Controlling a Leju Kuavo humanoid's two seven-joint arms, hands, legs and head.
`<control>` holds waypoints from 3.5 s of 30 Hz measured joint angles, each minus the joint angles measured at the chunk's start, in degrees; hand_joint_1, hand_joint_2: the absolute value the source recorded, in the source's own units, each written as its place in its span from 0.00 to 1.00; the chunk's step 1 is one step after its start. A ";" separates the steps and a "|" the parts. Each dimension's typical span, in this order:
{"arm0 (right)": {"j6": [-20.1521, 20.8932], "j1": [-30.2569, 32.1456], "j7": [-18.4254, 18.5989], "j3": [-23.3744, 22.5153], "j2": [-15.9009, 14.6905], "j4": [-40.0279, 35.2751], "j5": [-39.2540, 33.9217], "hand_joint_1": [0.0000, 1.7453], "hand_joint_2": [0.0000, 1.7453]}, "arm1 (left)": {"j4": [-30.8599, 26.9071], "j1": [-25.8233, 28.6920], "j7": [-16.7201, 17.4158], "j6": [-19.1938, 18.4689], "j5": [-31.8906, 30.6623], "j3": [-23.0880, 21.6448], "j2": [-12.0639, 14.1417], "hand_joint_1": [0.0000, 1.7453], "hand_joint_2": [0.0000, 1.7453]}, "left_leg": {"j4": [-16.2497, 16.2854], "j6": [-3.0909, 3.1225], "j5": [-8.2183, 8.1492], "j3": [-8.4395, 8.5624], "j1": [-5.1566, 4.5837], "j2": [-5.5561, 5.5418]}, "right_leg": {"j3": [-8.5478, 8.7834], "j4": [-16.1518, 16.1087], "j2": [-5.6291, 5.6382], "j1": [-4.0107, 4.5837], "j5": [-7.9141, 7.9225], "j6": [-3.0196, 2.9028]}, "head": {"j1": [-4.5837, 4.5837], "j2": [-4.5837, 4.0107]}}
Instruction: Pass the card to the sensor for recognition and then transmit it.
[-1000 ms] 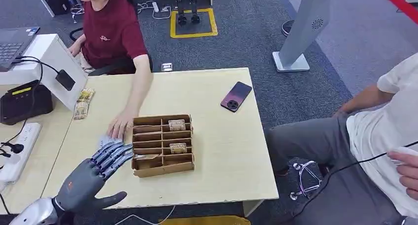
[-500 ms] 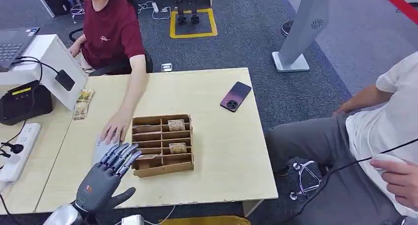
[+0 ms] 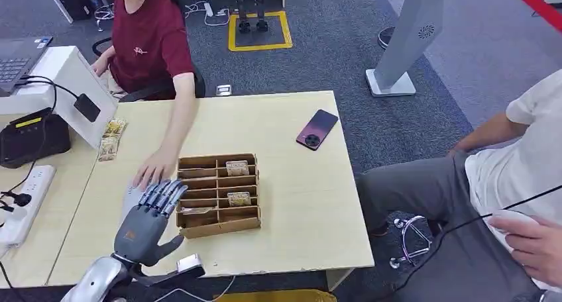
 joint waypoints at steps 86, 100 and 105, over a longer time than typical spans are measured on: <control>0.57 0.05 0.04 1.57 0.00 0.07 -1.18 0.00 0.00 | 5.46 -2.55 -1.18 -4.20 3.91 0.02 -4.72 1.00 1.00 | 0.00 0.00 0.00 -0.01 0.00 0.00 | 0.01 0.00 -0.01 0.00 0.00 0.00 | 0.00 0.00; 0.59 -0.08 -0.13 2.14 0.00 0.07 -0.96 0.00 0.00 | 6.36 -21.78 -2.18 -20.91 27.51 4.38 1.12 1.00 1.00 | 0.07 -0.16 0.63 -0.49 0.27 -0.53 | -0.34 0.04 -0.45 0.21 0.39 -0.12 | -0.04 0.00; 0.72 -0.31 -0.04 3.06 0.00 0.07 -1.27 0.00 0.00 | 6.80 -42.29 5.80 -24.02 30.69 6.45 2.25 1.00 1.00 | 0.07 -0.26 0.75 -0.65 0.30 -0.44 | -0.48 0.04 -0.33 0.24 0.69 -0.10 | 0.04 0.00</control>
